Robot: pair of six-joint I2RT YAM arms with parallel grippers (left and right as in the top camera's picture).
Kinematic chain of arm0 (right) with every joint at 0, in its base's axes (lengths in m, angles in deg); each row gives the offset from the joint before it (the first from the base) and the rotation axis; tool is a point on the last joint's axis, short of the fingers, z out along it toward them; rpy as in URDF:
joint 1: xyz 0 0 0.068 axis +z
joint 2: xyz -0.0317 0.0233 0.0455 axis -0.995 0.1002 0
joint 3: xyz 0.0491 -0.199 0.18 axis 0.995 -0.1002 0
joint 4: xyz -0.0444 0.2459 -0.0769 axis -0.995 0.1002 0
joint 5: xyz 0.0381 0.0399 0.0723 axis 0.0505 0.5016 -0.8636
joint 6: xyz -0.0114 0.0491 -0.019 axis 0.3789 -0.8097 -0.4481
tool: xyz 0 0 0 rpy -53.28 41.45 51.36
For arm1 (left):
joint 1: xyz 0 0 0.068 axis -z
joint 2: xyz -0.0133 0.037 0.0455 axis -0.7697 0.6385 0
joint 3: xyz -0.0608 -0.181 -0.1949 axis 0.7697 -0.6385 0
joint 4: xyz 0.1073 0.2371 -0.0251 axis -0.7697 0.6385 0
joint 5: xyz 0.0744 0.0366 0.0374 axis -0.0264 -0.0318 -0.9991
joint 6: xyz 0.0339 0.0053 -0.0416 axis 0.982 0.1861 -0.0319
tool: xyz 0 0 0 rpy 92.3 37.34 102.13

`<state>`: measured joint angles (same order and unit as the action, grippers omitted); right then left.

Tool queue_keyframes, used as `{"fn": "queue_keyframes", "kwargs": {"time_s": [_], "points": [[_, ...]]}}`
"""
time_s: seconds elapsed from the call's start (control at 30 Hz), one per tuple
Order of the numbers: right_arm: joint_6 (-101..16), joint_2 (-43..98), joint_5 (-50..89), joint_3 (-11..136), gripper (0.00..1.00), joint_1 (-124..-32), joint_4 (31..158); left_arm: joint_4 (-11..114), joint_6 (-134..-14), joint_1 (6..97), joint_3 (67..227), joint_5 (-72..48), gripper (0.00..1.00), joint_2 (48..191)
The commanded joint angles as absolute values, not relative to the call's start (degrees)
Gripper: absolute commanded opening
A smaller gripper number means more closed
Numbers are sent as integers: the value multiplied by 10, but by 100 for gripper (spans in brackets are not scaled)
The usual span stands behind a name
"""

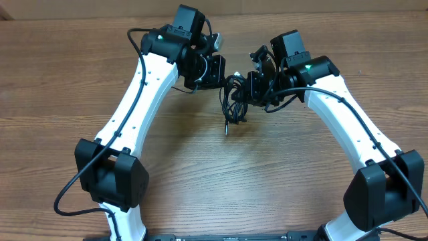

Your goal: Untangle cables

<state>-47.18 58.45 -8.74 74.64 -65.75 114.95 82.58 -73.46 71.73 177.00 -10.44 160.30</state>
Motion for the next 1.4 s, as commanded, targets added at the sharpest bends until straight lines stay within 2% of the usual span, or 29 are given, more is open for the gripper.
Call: {"fn": "queue_keyframes", "kwargs": {"time_s": [0.0, 0.1, 0.23, 0.33, 0.47, 0.5, 0.53, 0.57, 0.63, 0.7, 0.73, 0.87, 1.07, 1.23, 1.37], "points": [[-474, 564, -97, 762, 4, -658, 1147, 812, -747, 738, 1759, -126, 4, 1591], [-474, 564, -97, 762, 4, -658, 1151, 792, -757, 740, 1748, -146, 4, 1596], [-474, 564, -97, 762, 4, -658, 1151, 794, -758, 739, 1748, -237, 4, 1599], [-462, 564, -116, 762, 4, -658, 1150, 804, -718, 728, 1750, -230, 4, 1591], [-384, 563, -210, 764, 4, -664, 1151, 879, -657, 679, 1775, -231, 4, 1549], [-374, 563, -229, 764, 4, -672, 1151, 895, -651, 658, 1775, -226, 16, 1537], [-372, 563, -242, 764, 4, -681, 1150, 909, -634, 636, 1775, -203, 42, 1530], [-372, 563, -253, 764, 4, -692, 1150, 920, -608, 617, 1775, -154, 62, 1531], [-372, 563, -267, 764, 4, -709, 1150, 920, -533, 600, 1763, -45, 71, 1536], [-372, 563, -272, 764, 4, -718, 1150, 904, -499, 598, 1749, -7, 94, 1540], [-372, 563, -274, 764, 4, -721, 1151, 894, -492, 601, 1743, -9, 99, 1543], [-372, 563, -284, 764, 4, -722, 1151, 817, -450, 632, 1692, -38, 100, 1551], [-372, 563, -290, 764, 5, -722, 1150, 639, -572, 637, 1584, -67, 97, 1551], [-372, 563, -290, 764, 6, -722, 1148, 543, -614, 666, 1536, -67, 95, 1551], [-372, 563, -290, 764, 7, -722, 1148, 525, -633, 672, 1535, -57, 94, 1551]]}}
